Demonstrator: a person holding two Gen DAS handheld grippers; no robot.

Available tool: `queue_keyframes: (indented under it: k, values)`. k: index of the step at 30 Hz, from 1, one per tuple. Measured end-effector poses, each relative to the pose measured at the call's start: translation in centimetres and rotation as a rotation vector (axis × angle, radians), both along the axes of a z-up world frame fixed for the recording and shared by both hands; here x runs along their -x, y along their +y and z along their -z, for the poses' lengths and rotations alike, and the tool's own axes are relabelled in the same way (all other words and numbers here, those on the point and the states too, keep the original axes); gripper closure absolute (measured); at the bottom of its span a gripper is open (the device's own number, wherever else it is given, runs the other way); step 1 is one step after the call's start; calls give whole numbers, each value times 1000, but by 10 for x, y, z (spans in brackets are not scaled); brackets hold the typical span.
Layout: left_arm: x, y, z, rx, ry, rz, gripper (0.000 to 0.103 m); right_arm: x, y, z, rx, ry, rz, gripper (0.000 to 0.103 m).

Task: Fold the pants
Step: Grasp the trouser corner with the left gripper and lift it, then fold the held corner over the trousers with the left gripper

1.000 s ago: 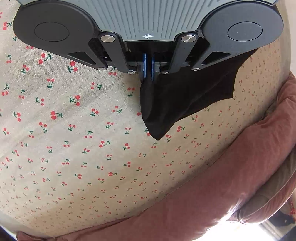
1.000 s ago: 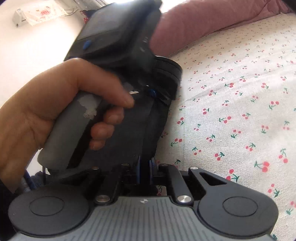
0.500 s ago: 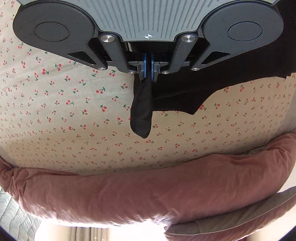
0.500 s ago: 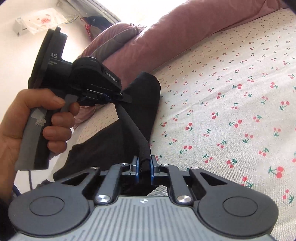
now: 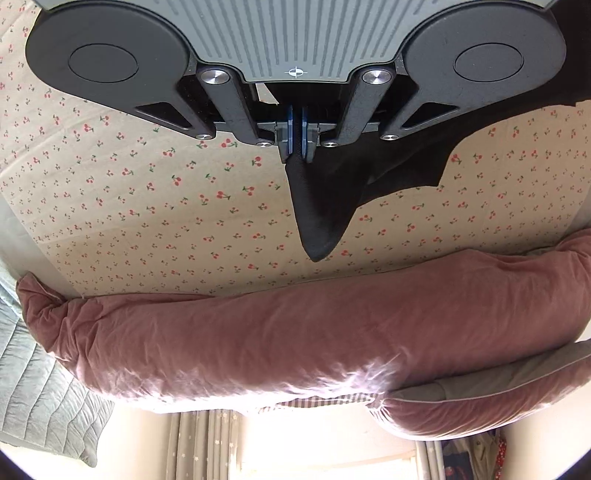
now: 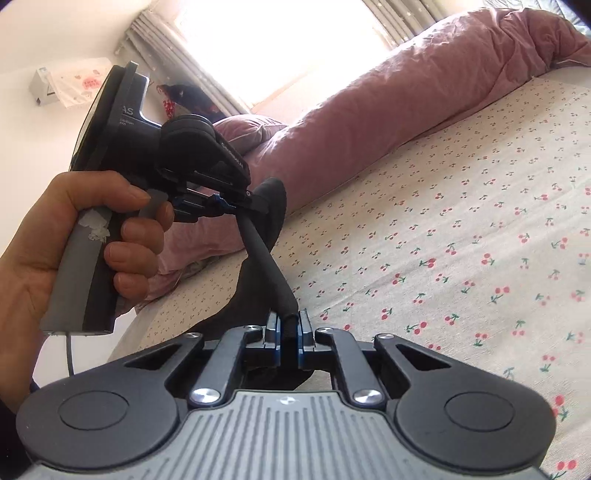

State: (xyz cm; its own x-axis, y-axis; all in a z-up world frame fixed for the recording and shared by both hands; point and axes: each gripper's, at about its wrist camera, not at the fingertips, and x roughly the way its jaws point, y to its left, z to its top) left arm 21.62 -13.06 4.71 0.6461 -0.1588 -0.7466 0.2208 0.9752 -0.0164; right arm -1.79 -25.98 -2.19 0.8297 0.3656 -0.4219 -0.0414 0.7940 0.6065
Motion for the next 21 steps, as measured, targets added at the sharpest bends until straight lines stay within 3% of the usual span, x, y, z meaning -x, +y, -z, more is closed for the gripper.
queue_keyframes:
  k: [8, 11, 14, 21]
  values:
    - [0, -83, -5, 134, 10, 63, 100, 11, -100, -13, -24, 40, 177, 103]
    - [0, -93, -2, 164, 30, 75, 100, 15, -120, -13, -2, 46, 206, 103]
    - [-4, -69, 0, 208, 41, 36, 100, 19, -107, -23, 25, -12, 136, 103]
    - [6, 25, -21, 328, 34, 20, 99, 31, -24, -50, 204, -240, -80, 103]
